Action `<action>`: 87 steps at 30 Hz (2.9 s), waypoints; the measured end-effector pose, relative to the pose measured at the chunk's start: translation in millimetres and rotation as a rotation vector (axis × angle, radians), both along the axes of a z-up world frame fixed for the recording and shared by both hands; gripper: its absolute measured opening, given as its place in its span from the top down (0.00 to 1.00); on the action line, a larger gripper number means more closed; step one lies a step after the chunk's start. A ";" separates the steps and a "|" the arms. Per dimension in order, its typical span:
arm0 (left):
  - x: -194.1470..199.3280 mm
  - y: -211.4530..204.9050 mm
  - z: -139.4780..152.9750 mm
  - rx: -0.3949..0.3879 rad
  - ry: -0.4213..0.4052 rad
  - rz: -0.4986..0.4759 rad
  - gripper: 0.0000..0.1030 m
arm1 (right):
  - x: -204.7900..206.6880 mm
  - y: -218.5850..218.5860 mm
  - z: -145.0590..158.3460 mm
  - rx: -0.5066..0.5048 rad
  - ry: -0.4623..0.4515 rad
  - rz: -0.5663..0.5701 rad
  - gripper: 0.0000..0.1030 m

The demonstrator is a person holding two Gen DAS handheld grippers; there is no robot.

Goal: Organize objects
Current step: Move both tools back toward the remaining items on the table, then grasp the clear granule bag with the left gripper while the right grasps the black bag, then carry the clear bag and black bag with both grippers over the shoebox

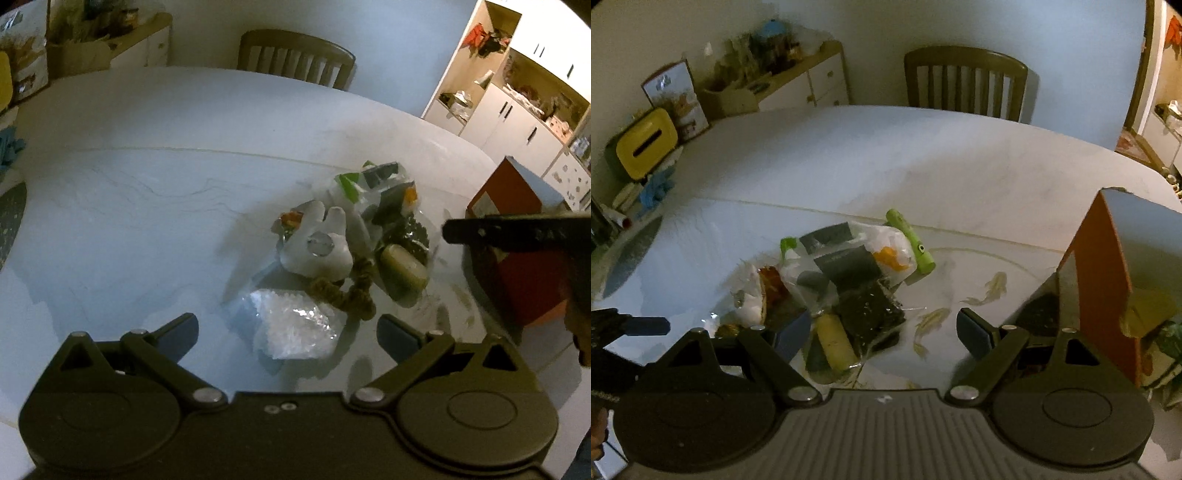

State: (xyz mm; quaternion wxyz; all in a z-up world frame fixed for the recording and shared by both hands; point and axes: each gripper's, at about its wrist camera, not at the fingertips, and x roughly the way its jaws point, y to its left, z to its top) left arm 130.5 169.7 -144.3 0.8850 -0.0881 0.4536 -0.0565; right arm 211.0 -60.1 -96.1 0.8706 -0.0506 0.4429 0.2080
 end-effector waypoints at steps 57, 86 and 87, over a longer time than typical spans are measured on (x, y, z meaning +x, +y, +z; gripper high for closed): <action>-19.1 -17.8 38.6 -0.093 -0.102 -0.032 0.65 | -6.5 -14.6 10.9 0.095 0.027 -0.053 0.68; 12.3 -160.8 121.5 -0.158 -0.178 -0.223 0.65 | -59.3 -135.6 93.1 0.119 -0.045 -0.085 0.68; 13.0 -167.2 122.1 -0.154 -0.180 -0.232 0.65 | -59.5 -141.3 93.5 0.123 -0.045 -0.089 0.68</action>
